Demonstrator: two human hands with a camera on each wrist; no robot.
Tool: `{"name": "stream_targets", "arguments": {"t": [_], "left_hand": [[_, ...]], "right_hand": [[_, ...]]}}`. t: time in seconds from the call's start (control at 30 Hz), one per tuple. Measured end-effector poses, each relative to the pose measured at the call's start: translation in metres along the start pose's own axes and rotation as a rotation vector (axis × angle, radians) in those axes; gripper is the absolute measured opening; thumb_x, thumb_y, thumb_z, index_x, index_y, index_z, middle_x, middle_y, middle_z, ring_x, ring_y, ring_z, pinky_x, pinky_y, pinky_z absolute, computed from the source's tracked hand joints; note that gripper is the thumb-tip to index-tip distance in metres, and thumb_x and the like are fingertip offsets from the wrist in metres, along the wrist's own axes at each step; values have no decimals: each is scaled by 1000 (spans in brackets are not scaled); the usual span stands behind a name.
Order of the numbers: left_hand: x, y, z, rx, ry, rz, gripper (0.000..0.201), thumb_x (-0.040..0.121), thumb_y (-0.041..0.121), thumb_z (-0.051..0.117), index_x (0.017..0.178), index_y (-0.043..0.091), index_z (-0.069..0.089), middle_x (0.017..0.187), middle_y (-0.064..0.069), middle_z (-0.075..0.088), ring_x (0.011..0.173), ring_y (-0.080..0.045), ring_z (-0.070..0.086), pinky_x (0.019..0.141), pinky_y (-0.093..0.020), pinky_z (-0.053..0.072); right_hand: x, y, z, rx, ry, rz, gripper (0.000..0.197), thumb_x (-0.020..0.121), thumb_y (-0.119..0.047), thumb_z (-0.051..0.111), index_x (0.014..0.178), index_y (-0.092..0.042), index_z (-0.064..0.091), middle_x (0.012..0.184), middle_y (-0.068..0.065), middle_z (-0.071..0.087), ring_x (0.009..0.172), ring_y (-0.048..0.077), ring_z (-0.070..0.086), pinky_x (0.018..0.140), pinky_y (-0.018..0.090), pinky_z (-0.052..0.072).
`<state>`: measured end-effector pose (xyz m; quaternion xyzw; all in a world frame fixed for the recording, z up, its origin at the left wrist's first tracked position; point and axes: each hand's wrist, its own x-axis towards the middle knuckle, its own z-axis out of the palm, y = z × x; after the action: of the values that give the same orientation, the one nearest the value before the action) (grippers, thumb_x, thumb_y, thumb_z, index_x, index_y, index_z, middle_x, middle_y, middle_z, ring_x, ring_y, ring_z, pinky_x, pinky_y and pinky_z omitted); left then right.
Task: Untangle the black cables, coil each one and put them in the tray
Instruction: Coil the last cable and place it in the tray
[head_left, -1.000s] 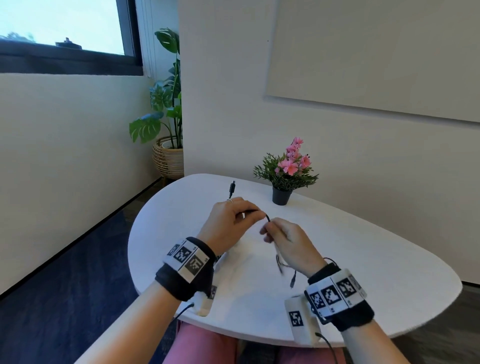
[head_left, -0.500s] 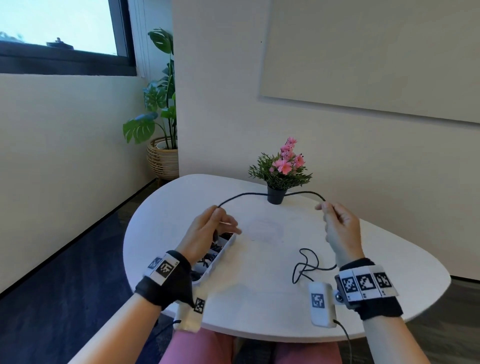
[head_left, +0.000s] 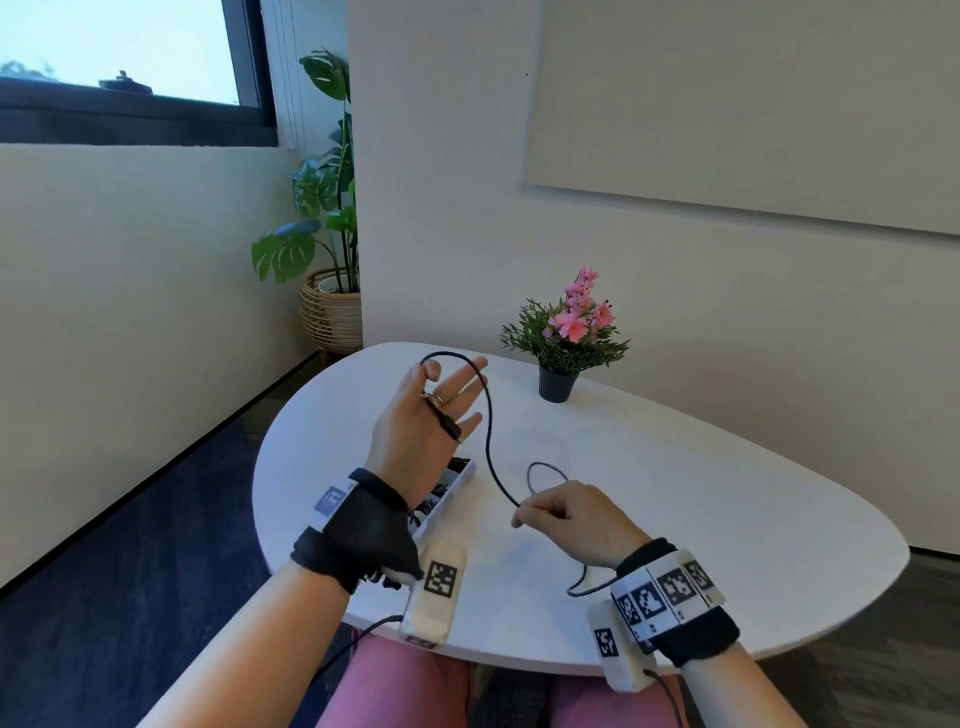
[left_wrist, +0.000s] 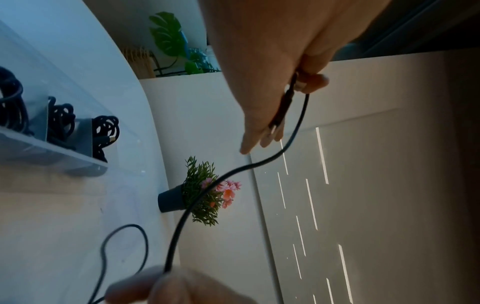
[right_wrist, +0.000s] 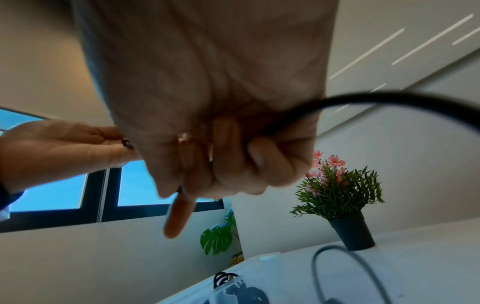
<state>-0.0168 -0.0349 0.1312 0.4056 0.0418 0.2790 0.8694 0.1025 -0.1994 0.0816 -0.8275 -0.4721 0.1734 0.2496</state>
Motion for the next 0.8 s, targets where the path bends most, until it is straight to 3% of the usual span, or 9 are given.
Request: {"name": "stream_targets", "arguments": {"t": [0.13,0.2,0.23,0.3,0.4,0.5,0.57,0.7,0.8], "left_hand": [[5,7,-7,-124,98,72,35,103,36,26,71,27,40,111,-1,69,119,-23,59,105,-54,31],[7,7,-10,-263,188,119,33,103,36,27,75,25,43,81,3,63,86,-19,69,90,-51,48],[8,7,-12,-295,242,125,32,102,37,27,77,24,43,72,4,53,63,-13,63,74,-39,54],[10,8,-16,-194,334,108,30,102,39,26,79,24,39,68,6,39,43,-7,34,42,-16,35],[13,5,-25,276,392,69,24,102,38,25,90,22,39,73,5,46,44,-5,27,38,-17,20],[11,-11,-31,947,215,23,25,103,31,24,100,18,46,84,1,51,61,-12,41,51,-21,32],[5,-25,-30,1261,32,-51,43,100,46,19,99,24,56,85,3,56,76,-17,50,67,-28,39],[-11,-36,-25,1403,-303,-127,66,79,76,24,94,28,67,86,9,62,80,-6,56,74,-27,42],[-14,-39,-20,1488,-455,-106,44,79,63,59,87,20,68,75,4,60,70,-6,55,71,-28,45]], "right_hand": [[-5,1,-5,95,-113,-27,20,92,-39,54,87,-35,72,49,-5,41,46,12,34,52,25,30],[-6,1,-8,119,-134,-58,19,87,-44,55,83,-37,72,58,8,52,52,19,43,57,29,38],[-7,1,-8,124,-140,-77,21,83,-50,54,83,-38,72,69,15,61,61,26,53,65,34,45],[-11,-1,-11,154,-127,-113,26,81,-53,55,84,-35,74,80,19,67,74,35,60,72,38,50],[-19,-10,-26,279,-30,-197,21,90,-30,61,83,-17,76,52,3,43,44,10,32,51,19,30],[-22,-18,-38,321,47,-263,17,89,-20,63,81,-12,75,54,4,40,44,4,27,48,14,27],[-20,-23,-40,303,89,-302,14,88,-19,64,80,-14,75,56,4,46,46,4,31,51,13,31],[-8,-20,-44,315,238,-290,9,86,-14,67,83,-12,75,51,-17,58,50,-2,48,60,8,38],[0,-10,-43,426,309,-237,4,82,-12,71,83,-12,74,57,-19,65,56,-5,56,63,8,43]]}}
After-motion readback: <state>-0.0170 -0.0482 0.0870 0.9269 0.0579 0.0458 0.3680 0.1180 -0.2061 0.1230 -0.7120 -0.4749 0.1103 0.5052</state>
